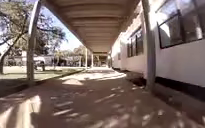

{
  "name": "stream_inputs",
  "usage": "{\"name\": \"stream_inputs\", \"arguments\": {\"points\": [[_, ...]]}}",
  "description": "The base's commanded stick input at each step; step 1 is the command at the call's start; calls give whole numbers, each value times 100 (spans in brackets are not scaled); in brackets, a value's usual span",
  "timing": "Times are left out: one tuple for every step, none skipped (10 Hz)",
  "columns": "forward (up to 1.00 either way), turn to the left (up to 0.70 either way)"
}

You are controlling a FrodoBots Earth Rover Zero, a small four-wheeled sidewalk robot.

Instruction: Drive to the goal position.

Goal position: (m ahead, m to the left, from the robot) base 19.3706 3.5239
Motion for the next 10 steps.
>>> {"name": "stream_inputs", "arguments": {"points": [[100, 1], [100, 1], [100, 1], [100, 1], [100, 1], [100, 1], [100, 1], [100, 1], [100, 1], [100, 1]]}}
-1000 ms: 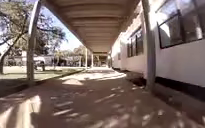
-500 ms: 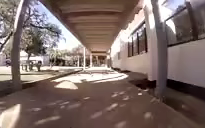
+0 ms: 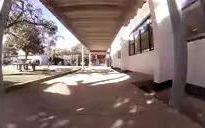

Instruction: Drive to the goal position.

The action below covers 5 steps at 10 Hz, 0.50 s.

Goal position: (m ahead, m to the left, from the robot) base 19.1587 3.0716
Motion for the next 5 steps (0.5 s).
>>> {"name": "stream_inputs", "arguments": {"points": [[100, 6], [100, 20], [100, 23], [100, 10], [100, 1]]}}
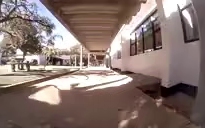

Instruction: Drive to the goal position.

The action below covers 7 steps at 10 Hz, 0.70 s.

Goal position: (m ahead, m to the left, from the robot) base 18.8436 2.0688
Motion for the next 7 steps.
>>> {"name": "stream_inputs", "arguments": {"points": [[100, 1], [100, 1], [100, 1], [100, 1], [100, 1], [100, 1], [100, 1]]}}
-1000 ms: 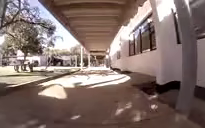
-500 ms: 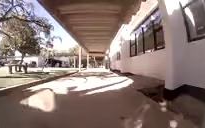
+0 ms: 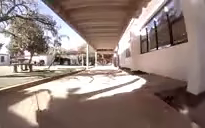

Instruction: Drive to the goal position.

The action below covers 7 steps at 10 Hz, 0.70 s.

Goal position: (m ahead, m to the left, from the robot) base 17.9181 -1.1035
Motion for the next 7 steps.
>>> {"name": "stream_inputs", "arguments": {"points": [[100, 1], [100, 1], [100, 1], [100, 1], [100, 1], [100, 1], [100, 1]]}}
